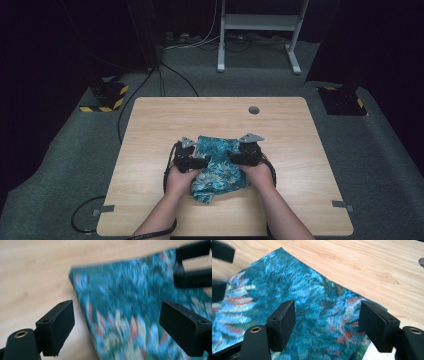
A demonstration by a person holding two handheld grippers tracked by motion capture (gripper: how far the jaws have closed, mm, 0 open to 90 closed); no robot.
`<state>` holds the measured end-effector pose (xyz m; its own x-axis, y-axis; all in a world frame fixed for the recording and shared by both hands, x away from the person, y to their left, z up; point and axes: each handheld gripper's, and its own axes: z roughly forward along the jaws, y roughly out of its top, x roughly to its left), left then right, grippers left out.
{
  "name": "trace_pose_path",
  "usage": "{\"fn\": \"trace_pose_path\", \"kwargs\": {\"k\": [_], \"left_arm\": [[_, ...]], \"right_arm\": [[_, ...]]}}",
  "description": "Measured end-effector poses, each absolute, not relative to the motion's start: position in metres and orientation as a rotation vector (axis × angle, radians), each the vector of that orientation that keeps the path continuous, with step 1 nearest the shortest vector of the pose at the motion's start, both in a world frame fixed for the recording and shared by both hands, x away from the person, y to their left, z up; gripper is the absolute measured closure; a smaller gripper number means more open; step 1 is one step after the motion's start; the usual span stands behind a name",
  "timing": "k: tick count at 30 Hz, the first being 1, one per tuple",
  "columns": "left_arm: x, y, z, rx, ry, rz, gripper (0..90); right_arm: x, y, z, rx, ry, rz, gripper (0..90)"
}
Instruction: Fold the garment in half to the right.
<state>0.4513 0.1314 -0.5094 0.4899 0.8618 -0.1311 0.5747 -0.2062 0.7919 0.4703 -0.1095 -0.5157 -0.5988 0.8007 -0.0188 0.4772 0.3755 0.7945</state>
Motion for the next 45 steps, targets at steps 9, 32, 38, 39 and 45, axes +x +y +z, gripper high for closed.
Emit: {"fn": "trace_pose_path", "kwargs": {"k": [9, 32, 38, 39, 45], "left_arm": [[0.495, 0.11, -0.505, 1.971, 1.161, 0.443, 12.9], [0.46, 0.12, -0.515, 1.922, 1.166, 0.385, 12.7], [0.434, 0.118, -0.52, 1.914, 1.146, 0.353, 12.6], [0.429, 0.118, -0.521, 1.919, 1.144, 0.348, 12.6], [0.417, 0.116, -0.534, 1.947, 1.146, 0.341, 12.6]], "right_arm": [[0.485, -0.102, -0.512, 1.108, 2.227, 1.125, 27.7], [0.462, -0.115, -0.519, 1.048, 2.265, 1.144, 21.2], [0.435, -0.111, -0.522, 1.021, 2.304, 1.178, 19.8], [0.435, -0.111, -0.522, 1.021, 2.304, 1.178, 19.8], [0.423, -0.11, -0.537, 1.042, 2.343, 1.142, 19.7]]}}
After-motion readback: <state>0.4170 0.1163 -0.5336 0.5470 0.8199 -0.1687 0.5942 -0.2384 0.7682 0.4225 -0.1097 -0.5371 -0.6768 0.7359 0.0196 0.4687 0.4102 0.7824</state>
